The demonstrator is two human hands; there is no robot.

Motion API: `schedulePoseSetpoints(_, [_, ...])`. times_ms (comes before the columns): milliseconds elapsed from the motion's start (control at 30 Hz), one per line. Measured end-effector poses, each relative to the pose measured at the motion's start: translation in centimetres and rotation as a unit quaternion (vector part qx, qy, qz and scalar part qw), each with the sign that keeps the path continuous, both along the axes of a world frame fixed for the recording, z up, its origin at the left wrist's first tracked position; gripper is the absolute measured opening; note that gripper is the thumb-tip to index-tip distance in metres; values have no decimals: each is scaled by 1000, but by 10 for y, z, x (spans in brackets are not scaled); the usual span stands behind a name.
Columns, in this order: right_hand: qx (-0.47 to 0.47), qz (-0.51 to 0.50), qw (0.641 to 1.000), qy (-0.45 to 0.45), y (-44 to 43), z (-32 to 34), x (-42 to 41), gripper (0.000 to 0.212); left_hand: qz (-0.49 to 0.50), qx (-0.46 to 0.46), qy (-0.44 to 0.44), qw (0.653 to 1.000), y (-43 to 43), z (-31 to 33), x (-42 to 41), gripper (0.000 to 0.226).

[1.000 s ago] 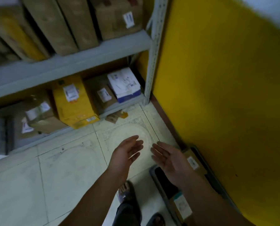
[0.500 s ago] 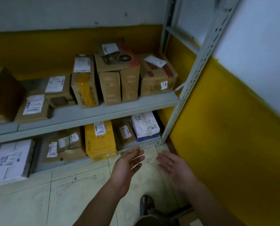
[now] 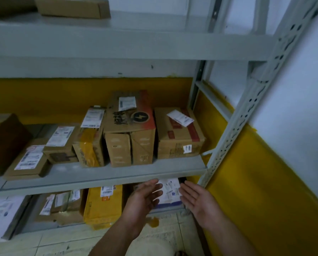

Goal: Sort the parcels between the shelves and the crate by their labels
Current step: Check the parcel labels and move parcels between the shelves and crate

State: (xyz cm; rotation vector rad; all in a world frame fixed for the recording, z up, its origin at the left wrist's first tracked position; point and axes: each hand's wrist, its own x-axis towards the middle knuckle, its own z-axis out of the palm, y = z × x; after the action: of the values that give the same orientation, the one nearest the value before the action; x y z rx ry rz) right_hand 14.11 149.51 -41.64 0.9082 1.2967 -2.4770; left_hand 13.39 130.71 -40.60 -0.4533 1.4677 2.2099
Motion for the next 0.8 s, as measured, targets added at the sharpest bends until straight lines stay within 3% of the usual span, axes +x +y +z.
schedulePoseSetpoints(267, [39,45,998,5,84,3,-101,26,53,-73,37,995,92,12,-93,21])
schedulePoseSetpoints(400, [151,45,987,31,98,17,-143,17,77,-132,89,984,112,23,-133,23])
schedulePoseSetpoints(500, [251,-6,967,38,102,20,-174,14,69,-210,116,968,111,19,-166,42])
schedulePoseSetpoints(600, [285,-30,957,50,98,25,-189,26,60,-245,109,961,107,13,-184,61])
schedulePoseSetpoints(800, [386,49,921,-8,94,10,-223,60,37,-250,53,966,112,7,-216,81])
